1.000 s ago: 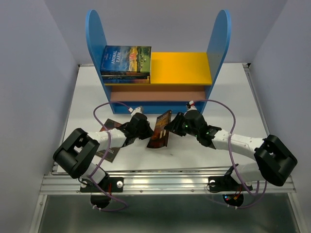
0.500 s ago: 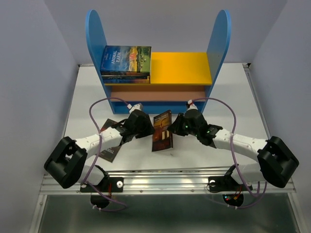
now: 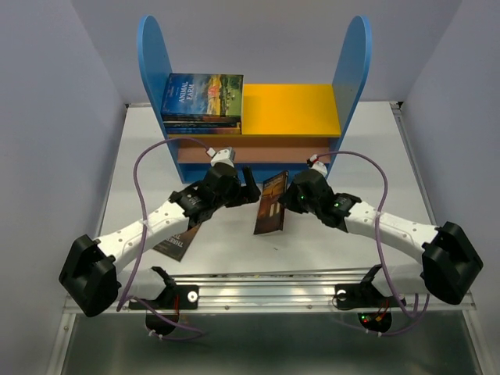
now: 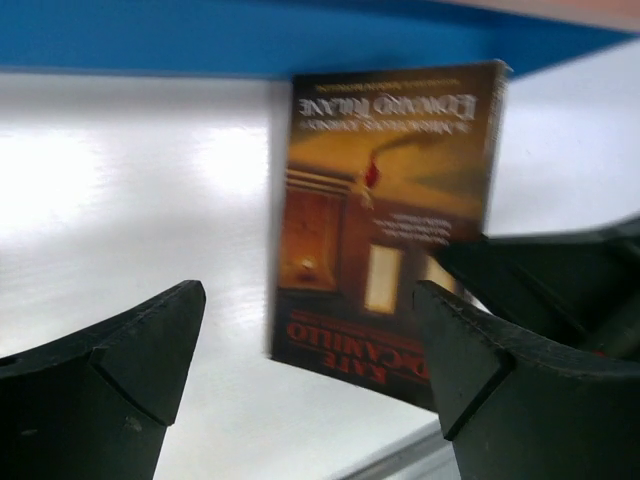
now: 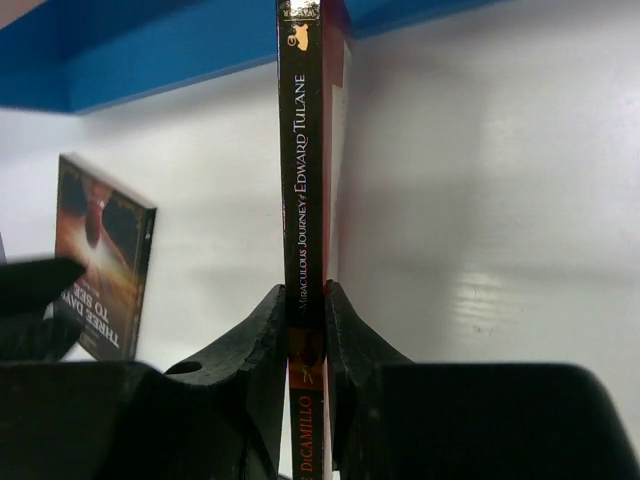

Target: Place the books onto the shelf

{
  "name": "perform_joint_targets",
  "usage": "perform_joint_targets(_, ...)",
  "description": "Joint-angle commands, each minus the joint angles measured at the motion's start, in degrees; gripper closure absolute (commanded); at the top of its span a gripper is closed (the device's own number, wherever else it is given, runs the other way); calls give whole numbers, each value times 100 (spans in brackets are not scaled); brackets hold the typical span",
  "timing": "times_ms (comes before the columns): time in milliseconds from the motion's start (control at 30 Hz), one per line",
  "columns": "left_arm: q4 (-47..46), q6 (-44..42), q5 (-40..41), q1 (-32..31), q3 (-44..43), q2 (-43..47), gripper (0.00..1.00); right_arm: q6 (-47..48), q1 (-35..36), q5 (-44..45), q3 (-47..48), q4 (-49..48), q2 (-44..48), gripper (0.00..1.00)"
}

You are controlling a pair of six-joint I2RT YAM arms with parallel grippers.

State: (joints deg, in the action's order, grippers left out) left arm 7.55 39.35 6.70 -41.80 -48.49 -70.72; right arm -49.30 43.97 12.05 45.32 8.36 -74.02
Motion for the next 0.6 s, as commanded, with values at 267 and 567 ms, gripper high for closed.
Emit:
perform_joint_targets(267,299,-471,534,-1776,-617,-178,1,-2514,51,798,600,1009,-500,99)
perform_joint_targets(567,554,-1552,1078,-2613,-987,-697,1,-2602,51,483,592,1080,-517,99)
